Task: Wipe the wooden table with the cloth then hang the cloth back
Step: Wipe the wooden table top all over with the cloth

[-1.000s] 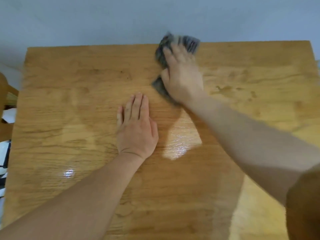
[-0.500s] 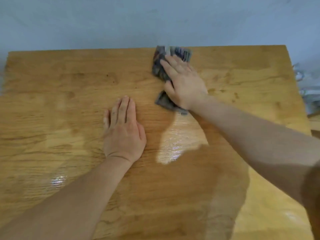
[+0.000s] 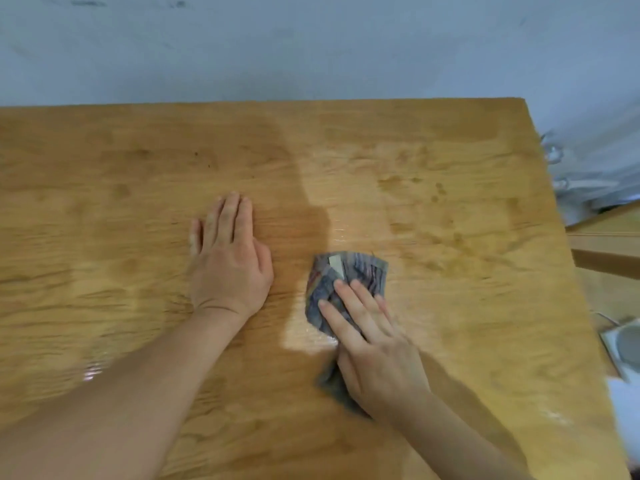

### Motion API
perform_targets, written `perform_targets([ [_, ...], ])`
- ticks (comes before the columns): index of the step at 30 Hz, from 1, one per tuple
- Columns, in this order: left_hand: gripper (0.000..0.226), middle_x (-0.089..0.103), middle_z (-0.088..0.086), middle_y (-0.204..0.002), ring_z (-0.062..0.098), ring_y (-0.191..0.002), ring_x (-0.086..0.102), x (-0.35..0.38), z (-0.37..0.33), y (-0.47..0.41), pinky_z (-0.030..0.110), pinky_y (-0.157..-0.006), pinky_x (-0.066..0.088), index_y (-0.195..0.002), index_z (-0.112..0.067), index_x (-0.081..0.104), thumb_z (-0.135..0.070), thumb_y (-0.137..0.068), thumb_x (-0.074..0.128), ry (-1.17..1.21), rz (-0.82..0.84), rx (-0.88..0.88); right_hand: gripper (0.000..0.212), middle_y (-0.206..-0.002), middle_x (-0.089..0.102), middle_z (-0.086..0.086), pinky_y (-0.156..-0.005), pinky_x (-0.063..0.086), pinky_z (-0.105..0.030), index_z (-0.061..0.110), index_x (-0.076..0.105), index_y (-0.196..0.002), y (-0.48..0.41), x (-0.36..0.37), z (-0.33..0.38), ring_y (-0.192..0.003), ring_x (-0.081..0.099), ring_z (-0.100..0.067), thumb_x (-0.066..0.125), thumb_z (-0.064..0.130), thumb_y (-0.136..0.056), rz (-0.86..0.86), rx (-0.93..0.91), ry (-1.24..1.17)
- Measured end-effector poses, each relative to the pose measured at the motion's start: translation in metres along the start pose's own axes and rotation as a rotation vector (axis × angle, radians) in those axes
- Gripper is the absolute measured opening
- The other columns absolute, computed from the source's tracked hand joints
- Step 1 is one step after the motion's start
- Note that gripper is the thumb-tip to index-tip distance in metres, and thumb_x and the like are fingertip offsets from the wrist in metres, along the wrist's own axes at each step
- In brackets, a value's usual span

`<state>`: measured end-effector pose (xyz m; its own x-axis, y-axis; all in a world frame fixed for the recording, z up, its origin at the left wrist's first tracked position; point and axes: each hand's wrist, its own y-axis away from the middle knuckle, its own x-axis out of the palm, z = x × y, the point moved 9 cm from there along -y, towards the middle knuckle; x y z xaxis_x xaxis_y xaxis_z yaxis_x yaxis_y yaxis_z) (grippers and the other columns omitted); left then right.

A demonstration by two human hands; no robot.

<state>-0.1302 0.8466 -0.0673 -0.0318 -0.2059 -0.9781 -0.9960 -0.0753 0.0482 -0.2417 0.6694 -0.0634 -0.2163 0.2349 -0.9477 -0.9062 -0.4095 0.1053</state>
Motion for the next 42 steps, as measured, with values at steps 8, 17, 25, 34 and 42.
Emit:
perform_targets([
  [8,0.052,0.022,0.003,-0.157,0.02,-0.145,0.012,0.001,-0.005,0.011,0.043,-0.118,0.008,-0.148,-0.016,0.028,-0.022,-0.096,0.033,0.088,0.011,-0.113,0.058,-0.157,0.03,-0.009,-0.12,0.016,-0.046,0.023,0.036,-0.149,-0.091,-0.003,0.015,-0.147,0.022,-0.027,0.034,0.032,-0.091,-0.125,0.224,-0.032],
  [17,0.052,0.022,0.007,-0.157,0.023,-0.146,0.012,0.018,-0.087,0.063,0.045,-0.118,0.008,-0.146,-0.016,0.031,-0.026,-0.096,0.027,0.103,0.103,0.181,0.054,-0.155,0.035,-0.003,-0.119,0.022,-0.04,0.018,0.047,-0.143,0.034,-0.021,-0.083,-0.146,0.026,-0.018,0.044,0.031,-0.091,-0.167,0.307,-0.011],
  [25,0.057,0.029,0.016,-0.153,0.032,-0.143,0.02,0.027,-0.105,0.061,0.051,-0.115,0.012,-0.141,-0.014,0.039,-0.029,-0.087,0.029,0.071,0.047,0.102,0.062,-0.154,0.031,-0.019,-0.116,0.024,-0.052,0.005,0.04,-0.145,0.057,-0.047,-0.173,-0.144,0.027,-0.035,0.034,0.028,-0.088,-0.389,1.003,-0.015],
  [34,0.056,0.028,0.015,-0.153,0.031,-0.143,0.019,0.024,-0.106,0.065,0.051,-0.115,0.012,-0.141,-0.015,0.038,-0.022,-0.086,0.036,0.075,0.028,0.095,0.054,-0.152,0.04,-0.007,-0.118,0.023,-0.039,0.014,0.048,-0.142,-0.003,-0.029,-0.092,-0.144,0.032,-0.021,0.042,0.029,-0.09,-0.237,0.341,-0.027],
  [42,0.054,0.027,0.015,-0.153,0.031,-0.143,0.018,0.026,-0.109,0.062,0.05,-0.116,0.01,-0.142,-0.013,0.038,-0.016,-0.089,0.047,0.046,0.035,0.083,0.06,-0.159,0.023,-0.014,-0.119,0.016,-0.045,0.01,0.03,-0.151,0.039,-0.085,-0.274,-0.147,0.02,-0.029,0.033,0.03,-0.094,-0.369,0.914,-0.026],
])
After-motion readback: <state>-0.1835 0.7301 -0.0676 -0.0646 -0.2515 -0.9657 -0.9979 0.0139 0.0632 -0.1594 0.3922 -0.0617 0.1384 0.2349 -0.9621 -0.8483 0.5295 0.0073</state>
